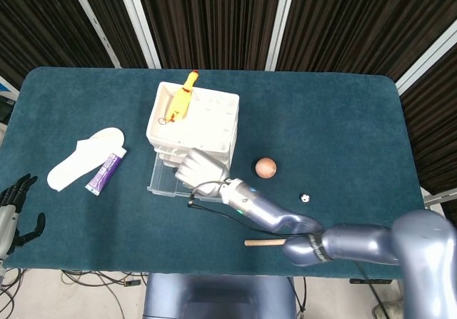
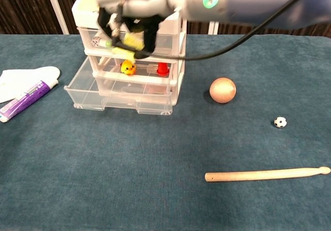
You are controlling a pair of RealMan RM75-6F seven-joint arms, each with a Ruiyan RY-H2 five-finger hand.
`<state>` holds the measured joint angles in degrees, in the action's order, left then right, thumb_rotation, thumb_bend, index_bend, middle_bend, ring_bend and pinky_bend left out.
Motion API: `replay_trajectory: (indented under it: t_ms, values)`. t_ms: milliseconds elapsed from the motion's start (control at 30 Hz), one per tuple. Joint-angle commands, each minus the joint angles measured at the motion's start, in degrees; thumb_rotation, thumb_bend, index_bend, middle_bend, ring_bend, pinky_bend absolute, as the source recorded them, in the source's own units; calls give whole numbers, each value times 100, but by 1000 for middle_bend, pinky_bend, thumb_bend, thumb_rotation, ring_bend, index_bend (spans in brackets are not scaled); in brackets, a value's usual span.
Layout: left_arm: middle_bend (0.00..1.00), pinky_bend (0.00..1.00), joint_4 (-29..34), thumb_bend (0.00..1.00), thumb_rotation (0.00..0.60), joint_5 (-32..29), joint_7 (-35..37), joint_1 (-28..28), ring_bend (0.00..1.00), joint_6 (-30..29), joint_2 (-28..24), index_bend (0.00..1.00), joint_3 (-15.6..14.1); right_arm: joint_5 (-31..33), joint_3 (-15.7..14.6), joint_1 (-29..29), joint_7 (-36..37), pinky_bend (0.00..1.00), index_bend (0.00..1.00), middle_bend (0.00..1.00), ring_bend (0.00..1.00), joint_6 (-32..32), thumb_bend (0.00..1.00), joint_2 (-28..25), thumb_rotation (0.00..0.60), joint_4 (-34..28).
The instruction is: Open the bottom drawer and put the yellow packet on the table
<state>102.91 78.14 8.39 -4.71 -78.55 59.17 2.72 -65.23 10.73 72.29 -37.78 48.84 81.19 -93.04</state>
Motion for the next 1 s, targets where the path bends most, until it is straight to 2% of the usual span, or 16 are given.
replay_trajectory:
  t_ms: [33, 200, 367, 600, 1000]
  values:
    - [0, 0, 4, 514, 600, -4, -10, 1, 0, -3, 0, 27, 1, -173, -136, -398, 72, 1000, 567, 1000, 1000, 309, 331, -612, 600, -581]
    - [0, 0, 8, 514, 600, 4, -12, 6, 0, -18, 3, 27, 3, -359, -410, -836, 428, 1000, 567, 1000, 1000, 414, 331, -1150, 600, -999]
    - [0, 0, 15, 514, 600, 35, -30, 11, 0, -32, 8, 27, -10, -387, -684, -1156, 503, 1000, 567, 1000, 1000, 443, 331, -1202, 600, -752]
    - [0, 0, 6, 514, 600, 44, -24, 14, 0, -36, 10, 27, -13, 18, -919, -1313, 464, 1000, 567, 1000, 1000, 64, 331, -622, 600, 141]
    - [0, 0, -4, 514, 600, 28, -6, 11, 0, -24, 1, 26, -8, 488, -991, -1263, 333, 1000, 567, 1000, 1000, -522, 331, 554, 600, 1407]
